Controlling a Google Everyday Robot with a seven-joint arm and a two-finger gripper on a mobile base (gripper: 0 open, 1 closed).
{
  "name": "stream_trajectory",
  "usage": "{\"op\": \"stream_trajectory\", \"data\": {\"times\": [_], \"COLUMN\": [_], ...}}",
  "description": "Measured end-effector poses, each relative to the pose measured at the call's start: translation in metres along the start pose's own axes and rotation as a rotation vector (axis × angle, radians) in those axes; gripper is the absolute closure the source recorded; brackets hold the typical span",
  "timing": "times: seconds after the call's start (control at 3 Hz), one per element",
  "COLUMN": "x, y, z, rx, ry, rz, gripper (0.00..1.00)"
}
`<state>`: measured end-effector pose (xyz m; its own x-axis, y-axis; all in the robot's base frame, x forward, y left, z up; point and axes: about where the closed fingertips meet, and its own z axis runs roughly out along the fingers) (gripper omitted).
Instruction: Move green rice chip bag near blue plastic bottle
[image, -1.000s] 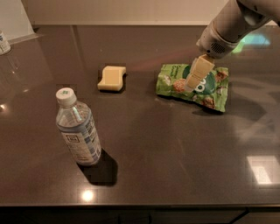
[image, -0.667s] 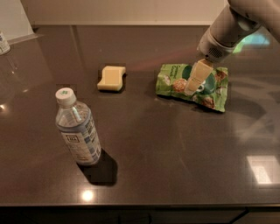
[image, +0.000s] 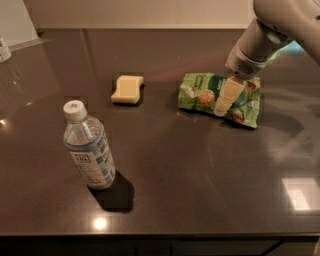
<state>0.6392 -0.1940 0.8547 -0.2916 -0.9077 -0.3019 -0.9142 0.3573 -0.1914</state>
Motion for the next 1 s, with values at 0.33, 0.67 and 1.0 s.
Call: {"op": "stream_trajectory", "data": {"times": [0.33, 0.67, 1.0], "x": [0.004, 0.000, -0.008], "y": [0.002, 0.011, 0.021], "z": [-0.001, -0.010, -0.020], "rx": [-0.013, -0.019, -0.027], "ry": [0.007, -0.009, -0.018], "rz": [-0.003, -0.022, -0.045], "gripper": [0.24, 0.47, 0.70]}}
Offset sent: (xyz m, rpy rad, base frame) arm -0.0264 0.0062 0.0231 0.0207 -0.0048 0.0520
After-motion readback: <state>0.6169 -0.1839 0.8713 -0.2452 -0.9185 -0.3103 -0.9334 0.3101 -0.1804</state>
